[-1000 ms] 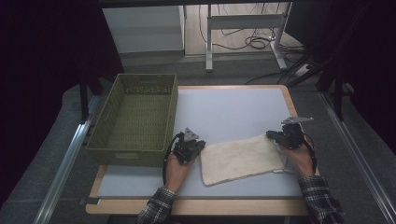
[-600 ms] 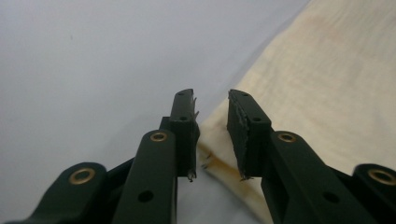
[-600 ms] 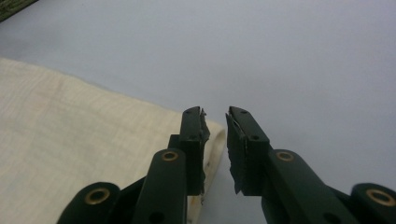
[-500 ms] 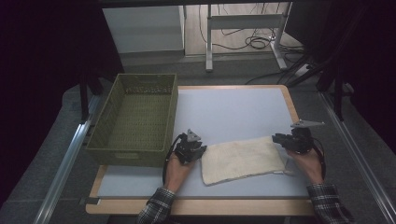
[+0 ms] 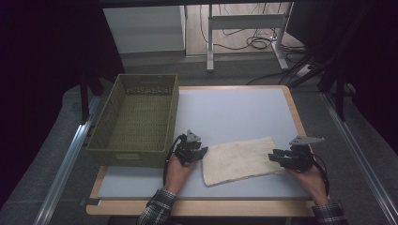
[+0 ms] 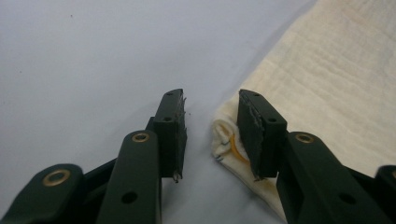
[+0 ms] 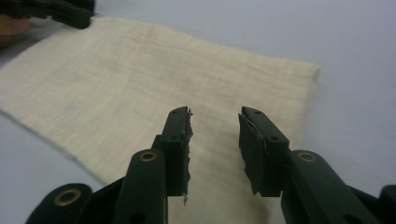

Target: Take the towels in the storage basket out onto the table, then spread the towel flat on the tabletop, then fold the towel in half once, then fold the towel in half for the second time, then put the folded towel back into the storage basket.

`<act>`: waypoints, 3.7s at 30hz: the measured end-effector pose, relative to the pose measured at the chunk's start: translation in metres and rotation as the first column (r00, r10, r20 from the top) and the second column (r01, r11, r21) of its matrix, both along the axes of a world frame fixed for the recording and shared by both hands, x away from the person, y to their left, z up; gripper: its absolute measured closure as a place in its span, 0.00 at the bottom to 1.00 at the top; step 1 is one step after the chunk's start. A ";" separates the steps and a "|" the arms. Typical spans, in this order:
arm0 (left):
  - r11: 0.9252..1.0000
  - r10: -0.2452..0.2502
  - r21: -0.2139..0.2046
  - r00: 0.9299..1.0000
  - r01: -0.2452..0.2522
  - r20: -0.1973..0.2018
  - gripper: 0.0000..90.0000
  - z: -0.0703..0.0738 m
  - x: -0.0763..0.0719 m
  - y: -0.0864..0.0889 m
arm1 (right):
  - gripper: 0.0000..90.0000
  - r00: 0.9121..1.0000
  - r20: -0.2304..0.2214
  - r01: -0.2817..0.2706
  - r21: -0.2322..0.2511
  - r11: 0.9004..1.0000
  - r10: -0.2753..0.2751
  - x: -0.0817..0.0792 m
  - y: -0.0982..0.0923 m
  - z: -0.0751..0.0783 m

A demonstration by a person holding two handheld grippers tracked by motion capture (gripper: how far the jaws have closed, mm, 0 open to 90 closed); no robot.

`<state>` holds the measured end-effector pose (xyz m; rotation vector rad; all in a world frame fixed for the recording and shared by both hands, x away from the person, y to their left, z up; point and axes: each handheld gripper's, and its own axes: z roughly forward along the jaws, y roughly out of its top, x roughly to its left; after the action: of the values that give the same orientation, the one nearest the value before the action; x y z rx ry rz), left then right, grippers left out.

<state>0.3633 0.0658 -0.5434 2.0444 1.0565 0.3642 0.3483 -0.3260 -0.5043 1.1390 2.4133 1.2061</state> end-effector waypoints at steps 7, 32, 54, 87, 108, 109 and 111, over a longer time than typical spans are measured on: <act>1.000 0.001 -0.009 1.000 -0.001 -0.004 0.69 0.000 0.000 0.001 | 0.65 0.999 -0.007 -0.053 0.024 0.998 0.053 -0.017 0.017 -0.004; 1.000 -0.005 -0.004 1.000 0.005 -0.012 0.69 0.000 0.001 0.002 | 0.66 0.947 -0.016 -0.320 0.026 0.947 0.320 -0.048 0.132 -0.012; 1.000 0.016 -0.012 1.000 -0.016 -0.015 0.75 0.000 0.001 0.003 | 0.75 0.920 0.052 -0.376 -0.162 0.912 0.388 -0.064 0.217 -0.029; 0.995 -0.068 -0.063 0.992 0.075 0.105 0.96 0.045 0.005 -0.035 | 0.93 0.947 0.094 -0.309 0.020 0.951 0.306 -0.057 0.154 0.013; 0.988 -0.137 -0.053 0.980 0.146 0.146 0.96 0.061 0.020 -0.081 | 0.93 0.972 0.119 -0.210 0.061 0.976 0.202 -0.055 0.103 0.022; 0.987 -0.139 -0.054 0.980 0.148 0.144 0.96 0.061 0.021 -0.083 | 0.93 0.973 0.122 -0.207 0.064 0.976 0.198 -0.055 0.101 0.022; 0.987 -0.144 -0.056 0.978 0.154 0.148 0.96 0.062 0.022 -0.087 | 0.93 0.974 0.123 -0.198 0.062 0.978 0.190 -0.054 0.096 0.023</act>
<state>0.3851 -0.0209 -0.4816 1.9908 0.8126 0.3868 0.2939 -0.2304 -0.4810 0.8405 2.4550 1.3900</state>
